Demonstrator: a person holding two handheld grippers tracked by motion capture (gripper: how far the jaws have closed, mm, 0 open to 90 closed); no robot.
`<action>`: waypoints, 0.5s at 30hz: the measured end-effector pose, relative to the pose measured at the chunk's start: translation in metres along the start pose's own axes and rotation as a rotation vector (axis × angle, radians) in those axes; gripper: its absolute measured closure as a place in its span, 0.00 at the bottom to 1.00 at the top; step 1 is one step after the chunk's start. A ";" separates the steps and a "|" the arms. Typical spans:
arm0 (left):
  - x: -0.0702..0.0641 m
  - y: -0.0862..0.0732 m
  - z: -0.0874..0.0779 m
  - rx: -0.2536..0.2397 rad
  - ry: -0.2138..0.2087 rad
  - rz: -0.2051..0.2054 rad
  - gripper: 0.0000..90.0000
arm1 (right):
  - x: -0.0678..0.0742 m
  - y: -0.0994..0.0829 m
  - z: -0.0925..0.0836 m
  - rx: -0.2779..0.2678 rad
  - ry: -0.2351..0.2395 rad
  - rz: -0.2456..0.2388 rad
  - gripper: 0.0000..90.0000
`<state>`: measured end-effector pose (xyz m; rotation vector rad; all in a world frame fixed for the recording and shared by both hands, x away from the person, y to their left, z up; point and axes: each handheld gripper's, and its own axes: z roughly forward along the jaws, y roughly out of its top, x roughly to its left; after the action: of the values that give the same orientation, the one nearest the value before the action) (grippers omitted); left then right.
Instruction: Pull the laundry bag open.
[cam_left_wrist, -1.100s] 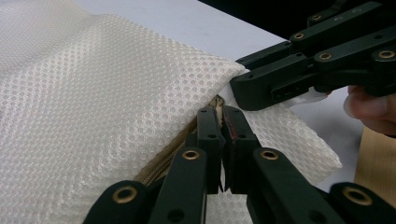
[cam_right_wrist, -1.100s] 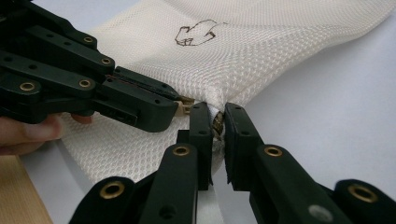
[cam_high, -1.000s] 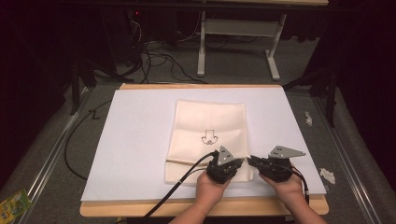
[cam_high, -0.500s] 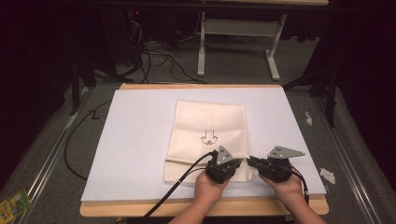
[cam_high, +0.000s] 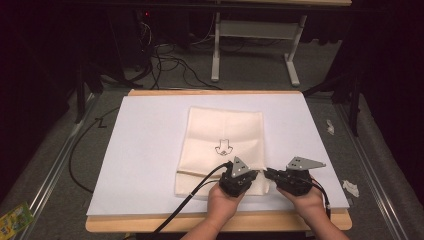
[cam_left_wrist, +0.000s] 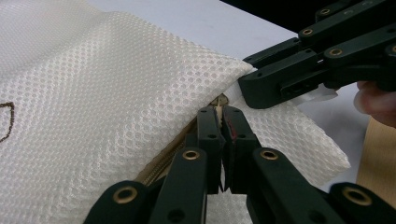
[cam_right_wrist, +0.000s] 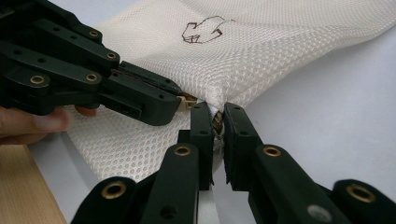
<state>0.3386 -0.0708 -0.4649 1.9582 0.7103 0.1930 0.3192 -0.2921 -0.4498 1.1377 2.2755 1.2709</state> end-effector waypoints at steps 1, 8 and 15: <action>0.000 0.000 0.000 -0.001 -0.001 -0.003 0.97 | 0.000 0.000 0.000 0.000 0.000 0.000 0.94; -0.002 -0.001 0.000 0.002 -0.005 -0.017 0.97 | -0.001 -0.001 0.000 0.000 0.007 0.012 0.93; -0.002 0.000 0.002 0.004 -0.007 -0.032 0.97 | 0.002 -0.002 0.000 0.002 -0.010 0.007 0.92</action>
<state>0.3375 -0.0737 -0.4658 1.9486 0.7379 0.1657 0.3168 -0.2913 -0.4513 1.1506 2.2683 1.2635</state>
